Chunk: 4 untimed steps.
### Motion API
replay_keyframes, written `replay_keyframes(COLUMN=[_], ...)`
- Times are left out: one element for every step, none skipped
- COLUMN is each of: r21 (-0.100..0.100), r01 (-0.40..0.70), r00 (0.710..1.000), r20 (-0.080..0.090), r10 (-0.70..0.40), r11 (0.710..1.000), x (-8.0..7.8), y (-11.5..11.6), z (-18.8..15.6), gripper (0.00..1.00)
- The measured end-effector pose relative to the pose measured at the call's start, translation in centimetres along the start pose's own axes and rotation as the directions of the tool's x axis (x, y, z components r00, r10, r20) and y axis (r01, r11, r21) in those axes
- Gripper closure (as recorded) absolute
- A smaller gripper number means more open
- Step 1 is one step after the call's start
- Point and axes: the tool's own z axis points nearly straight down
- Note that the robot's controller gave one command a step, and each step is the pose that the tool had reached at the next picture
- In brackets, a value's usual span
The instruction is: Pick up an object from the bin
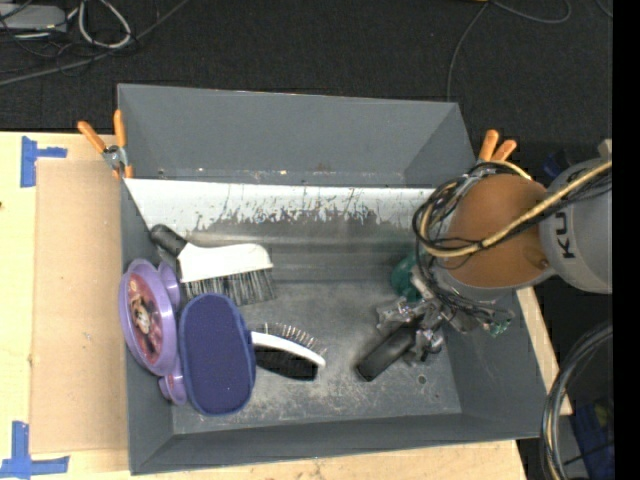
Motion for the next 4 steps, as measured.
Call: replay_keyframes(r21=[-0.001, -0.004, -0.005, -0.007], r01=[-0.001, -0.002, -0.003, -0.004], r00=[1.000, 1.000, 1.000, 1.000], r20=[0.000, -0.004, -0.004, -0.006], r10=[0.001, 0.002, 0.003, 0.004], r11=[1.000, 1.000, 1.000, 1.000], x=[0.0, 0.1, 0.1, 0.1], y=[0.1, 0.2, 0.2, 0.3], z=[-0.2, -1.1, -2.3, -3.7], gripper=[1.00, 1.00, 1.00, 1.00])
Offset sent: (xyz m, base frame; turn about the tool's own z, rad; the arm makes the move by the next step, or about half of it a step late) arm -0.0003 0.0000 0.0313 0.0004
